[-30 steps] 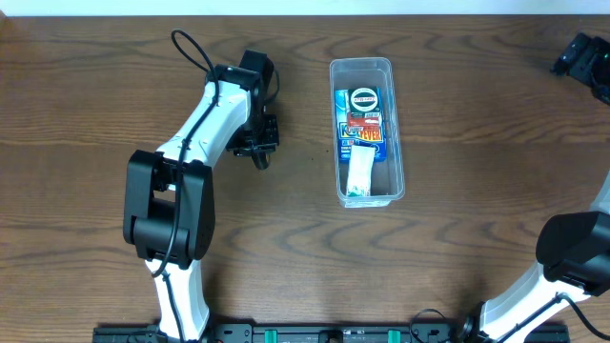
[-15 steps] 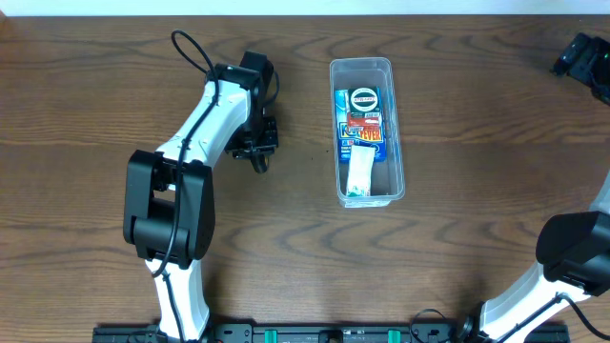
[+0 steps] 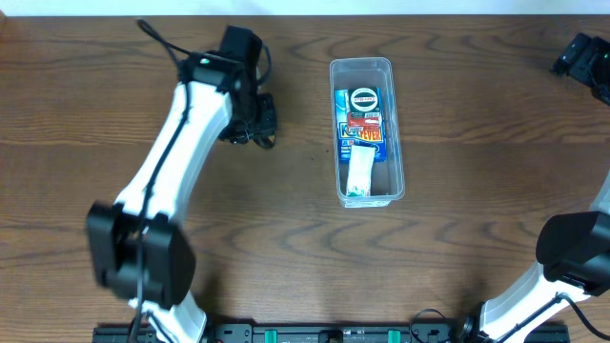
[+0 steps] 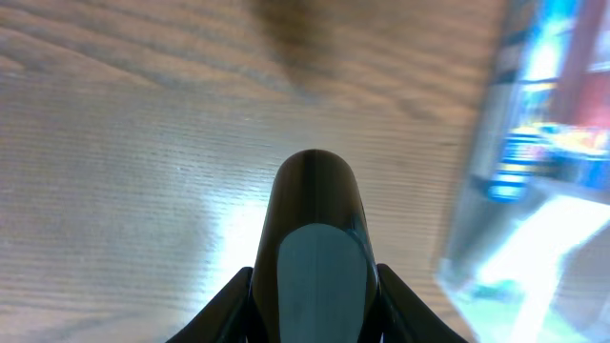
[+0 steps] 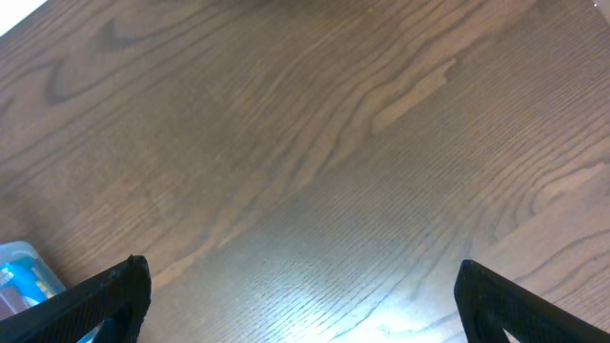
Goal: Pack container
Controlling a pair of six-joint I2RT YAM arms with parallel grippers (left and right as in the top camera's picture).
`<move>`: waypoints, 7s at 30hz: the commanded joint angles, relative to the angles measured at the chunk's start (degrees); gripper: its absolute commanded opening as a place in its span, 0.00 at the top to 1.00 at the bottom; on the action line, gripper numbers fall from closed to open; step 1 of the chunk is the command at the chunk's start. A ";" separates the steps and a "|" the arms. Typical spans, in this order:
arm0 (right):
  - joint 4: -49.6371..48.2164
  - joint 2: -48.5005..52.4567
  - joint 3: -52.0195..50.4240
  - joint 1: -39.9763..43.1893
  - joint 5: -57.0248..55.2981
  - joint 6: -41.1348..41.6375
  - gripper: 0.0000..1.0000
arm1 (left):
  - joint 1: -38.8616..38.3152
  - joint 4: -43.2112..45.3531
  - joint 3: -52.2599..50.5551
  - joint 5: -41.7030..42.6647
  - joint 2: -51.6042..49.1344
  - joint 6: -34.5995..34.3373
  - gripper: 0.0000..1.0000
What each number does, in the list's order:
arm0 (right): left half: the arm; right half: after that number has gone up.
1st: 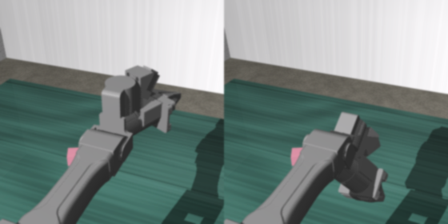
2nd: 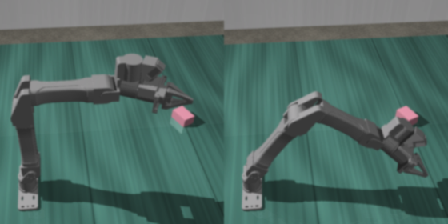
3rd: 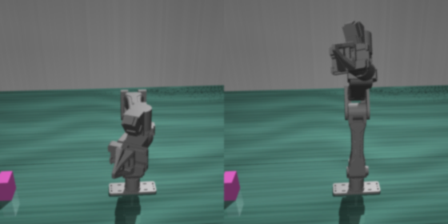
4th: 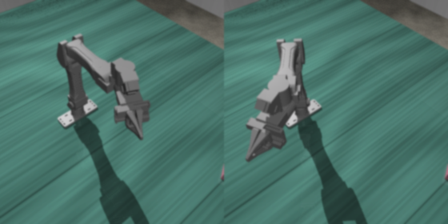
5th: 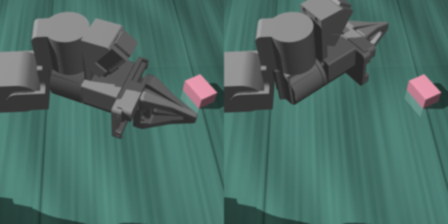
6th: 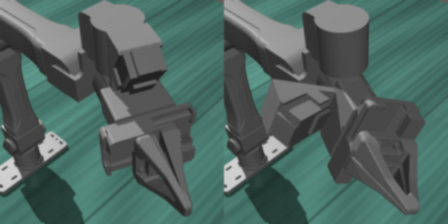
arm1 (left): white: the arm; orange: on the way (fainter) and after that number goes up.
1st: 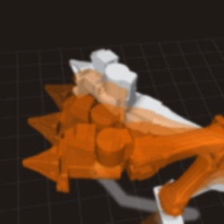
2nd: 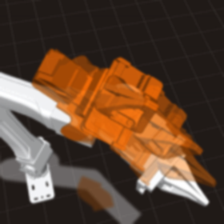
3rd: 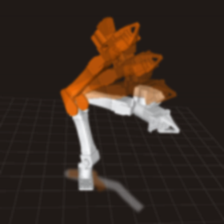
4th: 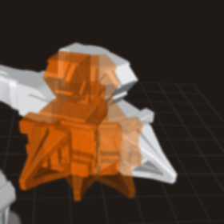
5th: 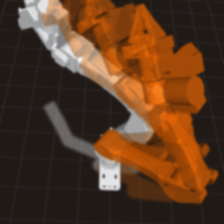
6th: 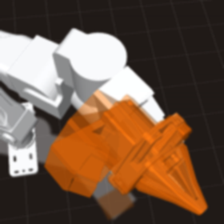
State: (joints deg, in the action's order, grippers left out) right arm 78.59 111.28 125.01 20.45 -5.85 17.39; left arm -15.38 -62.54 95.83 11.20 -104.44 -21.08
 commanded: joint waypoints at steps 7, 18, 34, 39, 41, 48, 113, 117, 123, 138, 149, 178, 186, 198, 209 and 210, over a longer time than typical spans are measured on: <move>0.04 0.59 -0.02 0.55 -0.35 0.37 0.01 | -7.19 5.18 2.08 6.38 12.24 -9.07 0.66; 0.04 0.59 -0.02 0.55 -0.35 0.37 0.01 | -23.41 12.76 2.03 -2.58 9.97 -16.11 0.65; 0.04 0.59 -0.02 0.55 -0.35 0.37 0.01 | -28.44 18.08 1.99 -3.13 -2.86 -16.55 0.65; 0.04 0.59 -0.02 0.55 -0.35 0.37 0.01 | -28.44 19.21 1.97 -3.58 -5.90 -16.52 0.65; 0.04 0.59 -0.02 0.55 -0.35 0.37 0.01 | -28.44 19.17 1.97 -4.26 -6.97 -16.50 0.64; 0.04 0.59 -0.02 0.55 -0.35 0.37 0.01 | -28.44 19.17 1.95 -4.39 -10.86 -16.33 0.64; 0.04 0.59 -0.02 0.55 -0.35 0.37 0.01 | -30.47 20.22 4.07 -2.36 -14.73 -14.12 0.51; 0.04 0.59 -0.02 0.55 -0.37 0.37 0.01 | -30.45 20.04 5.07 -2.45 -12.87 -14.10 0.41; 0.04 0.59 -0.02 0.55 -0.35 0.37 0.01 | -29.92 19.58 5.09 -2.49 -9.05 -12.68 0.32; 0.04 0.59 -0.02 0.55 -0.35 0.37 0.01 | -19.63 7.39 5.09 -3.32 11.39 -6.56 0.07; 0.04 0.59 -0.02 0.55 -0.37 0.37 0.01 | -12.39 -8.59 4.98 -3.32 29.40 -0.74 0.07; 0.04 0.59 -0.02 0.55 -0.35 0.37 0.01 | -12.39 -29.51 -1.97 -2.82 63.36 -0.17 0.02; 0.04 0.59 -0.02 0.55 -0.35 0.37 0.01 | -12.39 -29.94 -3.15 -2.89 63.36 3.37 0.02; 0.04 0.59 -0.02 0.55 -0.35 0.37 0.01 | -7.30 -5.77 -26.77 -2.62 71.73 23.96 0.02; 0.04 0.59 -0.02 0.55 -0.35 0.37 0.01 | 3.98 15.74 -58.16 -1.25 93.57 26.67 0.02; 0.04 0.59 -0.02 0.55 -0.35 0.37 0.01 | 4.57 17.51 -59.60 -0.74 94.64 26.64 0.02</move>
State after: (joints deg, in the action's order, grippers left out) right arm 78.56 111.28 124.97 20.45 -5.89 17.39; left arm -12.67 -48.23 40.14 8.84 -13.32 4.14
